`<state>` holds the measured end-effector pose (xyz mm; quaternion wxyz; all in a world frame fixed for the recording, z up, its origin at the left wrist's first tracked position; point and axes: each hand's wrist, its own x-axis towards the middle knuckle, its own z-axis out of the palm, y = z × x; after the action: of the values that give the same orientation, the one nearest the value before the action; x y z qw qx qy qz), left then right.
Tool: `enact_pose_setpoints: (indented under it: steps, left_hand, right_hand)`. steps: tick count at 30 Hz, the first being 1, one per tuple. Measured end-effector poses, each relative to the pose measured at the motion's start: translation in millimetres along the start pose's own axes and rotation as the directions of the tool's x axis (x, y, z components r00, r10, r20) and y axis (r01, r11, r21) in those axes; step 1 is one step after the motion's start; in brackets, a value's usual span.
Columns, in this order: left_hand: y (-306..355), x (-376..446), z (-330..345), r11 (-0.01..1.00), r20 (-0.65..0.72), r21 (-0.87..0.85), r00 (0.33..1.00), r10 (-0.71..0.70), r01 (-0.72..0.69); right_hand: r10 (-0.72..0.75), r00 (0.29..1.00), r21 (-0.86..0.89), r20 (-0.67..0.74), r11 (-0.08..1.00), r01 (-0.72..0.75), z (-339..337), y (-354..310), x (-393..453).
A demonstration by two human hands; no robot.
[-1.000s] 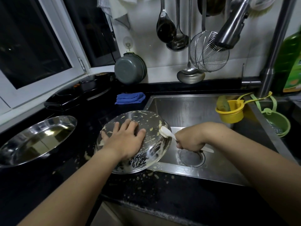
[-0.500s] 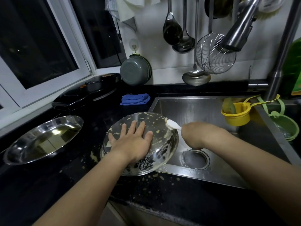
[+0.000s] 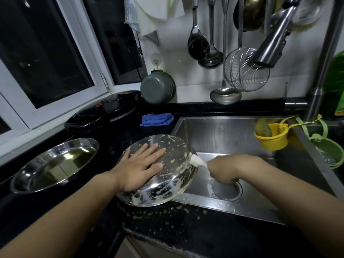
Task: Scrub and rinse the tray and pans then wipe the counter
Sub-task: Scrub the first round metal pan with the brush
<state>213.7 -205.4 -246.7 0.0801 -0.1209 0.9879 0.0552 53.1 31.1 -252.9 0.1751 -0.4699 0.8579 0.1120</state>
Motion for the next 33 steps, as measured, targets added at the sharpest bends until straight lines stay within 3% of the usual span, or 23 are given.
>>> enact_pose_setpoints:
  steps: [2,7,12,14,16,18,21,25,28,33]
  left_hand:
    - [-1,-1,0,1.000,-0.001,-0.001,1.000,0.024,-0.024]
    - [3,-11,2,0.997,0.018,0.003,0.997,0.076,-0.076]
    - [4,-18,4,0.991,-0.025,-0.016,0.990,0.135,-0.136]
    - [3,-20,4,0.991,-0.068,-0.015,0.989,0.128,-0.130]
    - [9,-23,4,0.998,-0.102,0.042,0.993,0.060,-0.056]
    - [18,-27,6,0.993,-0.102,0.047,0.989,-0.107,0.112]
    - [25,-32,9,0.928,-0.015,-0.150,0.938,-0.347,0.341]
    - [29,-20,7,0.832,-0.022,-0.279,0.863,-0.505,0.480]
    - [34,-6,8,0.813,-0.047,-0.233,0.829,-0.557,0.533]
    - [27,5,3,0.845,-0.054,-0.203,0.856,-0.514,0.494]
  right_hand:
    - [-0.049,0.995,0.011,0.082,0.999,0.048,8,-3,6]
    - [0.071,0.980,0.081,-0.184,0.995,-0.057,12,10,22]
    - [0.046,0.999,0.120,-0.012,0.992,-0.044,18,11,25]
    - [0.026,0.999,0.201,-0.021,0.979,-0.022,20,14,21]
    - [0.010,0.999,0.221,-0.050,0.975,0.001,23,16,18]
    - [0.031,0.995,0.233,-0.096,0.972,-0.007,26,14,20]
    - [0.037,0.991,0.226,-0.131,0.974,-0.007,28,11,25]
    - [-0.059,0.998,0.215,-0.013,0.975,0.060,33,9,25]
    - [-0.156,0.986,0.220,0.061,0.966,0.139,34,2,21]
    - [-0.142,0.986,0.257,0.085,0.959,0.116,31,4,28]
